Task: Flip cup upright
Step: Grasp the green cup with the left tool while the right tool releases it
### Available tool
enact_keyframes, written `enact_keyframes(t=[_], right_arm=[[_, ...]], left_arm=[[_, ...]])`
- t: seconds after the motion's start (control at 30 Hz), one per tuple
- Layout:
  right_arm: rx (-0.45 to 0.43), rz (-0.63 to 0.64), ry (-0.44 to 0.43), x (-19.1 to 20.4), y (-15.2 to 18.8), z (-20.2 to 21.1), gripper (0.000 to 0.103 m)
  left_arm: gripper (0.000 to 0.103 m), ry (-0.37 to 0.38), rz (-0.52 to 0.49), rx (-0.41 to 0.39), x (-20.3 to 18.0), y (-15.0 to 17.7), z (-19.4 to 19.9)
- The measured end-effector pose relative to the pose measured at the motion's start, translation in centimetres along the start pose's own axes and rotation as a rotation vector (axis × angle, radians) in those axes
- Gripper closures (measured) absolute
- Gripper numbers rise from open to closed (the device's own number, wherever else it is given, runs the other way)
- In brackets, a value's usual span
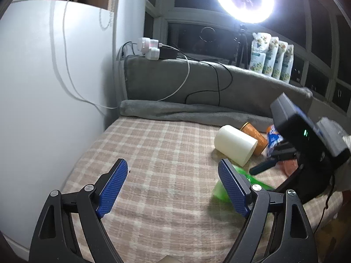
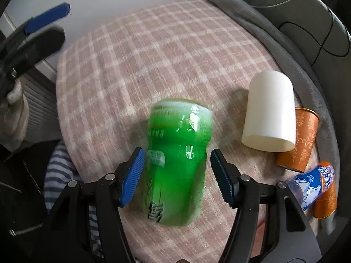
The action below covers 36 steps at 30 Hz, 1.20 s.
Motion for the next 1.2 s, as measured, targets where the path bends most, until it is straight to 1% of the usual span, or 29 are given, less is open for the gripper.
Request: enact_keyframes(t=[0.1,0.23,0.3,0.37,0.4,0.5,0.53,0.57,0.67,0.77,0.8,0.9,1.0,1.07,1.13,1.2], right_arm=[[-0.054,-0.040,-0.017,-0.4,0.2,1.3,0.032],[-0.142,-0.113,-0.018,-1.4,1.8,3.3,0.032],[-0.187,-0.170,-0.031,-2.1,3.5,4.3,0.031],[-0.215,-0.227,-0.042,-2.7,5.1,4.8,0.031],[-0.225,-0.250,-0.042,-2.9,5.8,5.0,0.031],[-0.262,-0.346,-0.036,-4.0,8.7,5.7,0.031],[-0.271,-0.372,-0.042,-4.5,9.4,5.6,0.031],[-0.282,-0.410,-0.052,-5.0,10.3,5.7,0.031],[-0.301,-0.515,-0.061,-6.0,13.2,5.8,0.031],[-0.311,-0.588,-0.067,-6.9,15.4,5.6,0.031],[-0.316,-0.619,-0.072,-7.1,16.2,5.5,0.031],[-0.328,-0.673,-0.085,-7.4,18.0,5.2,0.031],[-0.343,-0.720,-0.089,-7.8,19.2,5.3,0.031],[-0.359,-0.750,-0.098,-8.1,20.1,5.5,0.031],[-0.377,-0.778,-0.103,-8.5,20.9,5.6,0.031],[-0.388,-0.805,-0.103,-8.9,21.5,5.6,0.031]], left_arm=[[0.018,0.021,-0.056,0.002,-0.5,-0.3,-0.2],[0.018,0.081,-0.205,0.014,-2.2,-0.5,-0.8],[0.018,0.105,-0.287,0.031,-3.2,-0.4,-1.3],[0.018,0.127,-0.378,0.043,-4.4,-0.3,-1.7],[0.018,0.142,-0.405,0.049,-4.9,-0.3,-1.9],[0.018,0.210,-0.503,0.068,-6.4,-0.3,-2.1],[0.018,0.238,-0.550,0.078,-7.0,-0.1,-2.1],[0.018,0.254,-0.585,0.083,-7.6,0.1,-2.1],[0.018,0.308,-0.734,0.114,-9.9,1.2,-2.0],[0.018,0.351,-0.926,0.137,-12.5,3.1,-1.8],[0.018,0.357,-0.994,0.139,-13.2,3.6,-1.8],[0.018,0.353,-1.122,0.163,-14.1,4.1,-2.5],[0.018,0.310,-1.268,0.180,-14.7,4.5,-4.0],[0.018,0.300,-1.351,0.191,-15.0,5.1,-4.7],[0.018,0.306,-1.426,0.210,-15.2,5.6,-5.2],[0.018,0.301,-1.501,0.208,-15.7,6.1,-5.5]])
Point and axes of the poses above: each gripper's, at about its wrist camera, not at the fingertips, and z roughly against the way its jaws point, x to its left, y to its underside, the point moved 2 cm from there along -z, roughly the way its jaws point, and after that the axes turned 4 degrees about x, right-handed, at the moved point
